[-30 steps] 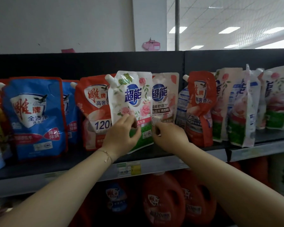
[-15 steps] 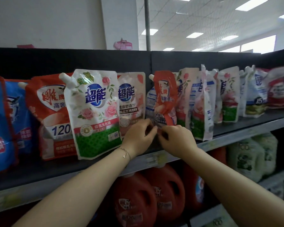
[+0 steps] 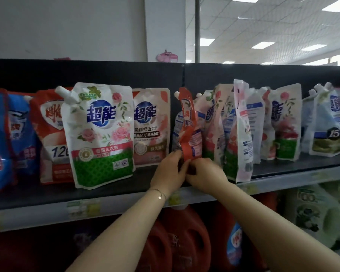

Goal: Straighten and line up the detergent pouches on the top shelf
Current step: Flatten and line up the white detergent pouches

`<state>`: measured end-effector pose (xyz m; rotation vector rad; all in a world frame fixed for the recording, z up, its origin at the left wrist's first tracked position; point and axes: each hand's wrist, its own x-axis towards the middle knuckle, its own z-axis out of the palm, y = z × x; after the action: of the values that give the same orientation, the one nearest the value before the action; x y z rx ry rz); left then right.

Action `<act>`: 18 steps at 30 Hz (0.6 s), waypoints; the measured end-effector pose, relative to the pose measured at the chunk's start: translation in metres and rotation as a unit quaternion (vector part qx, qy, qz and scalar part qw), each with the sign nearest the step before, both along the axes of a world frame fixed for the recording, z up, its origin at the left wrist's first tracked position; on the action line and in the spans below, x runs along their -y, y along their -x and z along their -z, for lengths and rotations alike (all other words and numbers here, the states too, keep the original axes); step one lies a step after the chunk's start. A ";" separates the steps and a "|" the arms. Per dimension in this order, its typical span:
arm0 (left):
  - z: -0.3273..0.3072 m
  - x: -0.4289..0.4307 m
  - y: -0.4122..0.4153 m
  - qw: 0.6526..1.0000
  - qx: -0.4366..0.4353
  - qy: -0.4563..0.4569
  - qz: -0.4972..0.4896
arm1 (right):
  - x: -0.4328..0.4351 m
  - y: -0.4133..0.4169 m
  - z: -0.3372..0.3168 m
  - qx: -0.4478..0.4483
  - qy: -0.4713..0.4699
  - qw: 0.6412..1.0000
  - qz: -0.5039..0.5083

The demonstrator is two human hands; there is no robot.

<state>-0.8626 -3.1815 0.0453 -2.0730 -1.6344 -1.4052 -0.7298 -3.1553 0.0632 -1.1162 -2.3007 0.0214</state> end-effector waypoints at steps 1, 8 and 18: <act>0.002 0.000 0.001 1.000 -0.005 -0.006 -0.008 | -0.003 0.002 0.001 -0.010 0.007 1.000 -0.014; 0.008 0.001 -0.003 0.996 -0.028 -0.065 -0.061 | -0.004 0.014 0.010 -0.051 0.004 0.998 -0.029; 0.002 0.014 -0.008 0.986 0.056 -0.150 -0.036 | -0.009 0.018 0.024 -0.016 -0.120 0.990 -0.075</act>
<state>-0.8544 -3.1959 0.0432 -1.7799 -1.4155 -1.6513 -0.7481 -3.1466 0.0391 -0.8139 -2.2829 -0.1741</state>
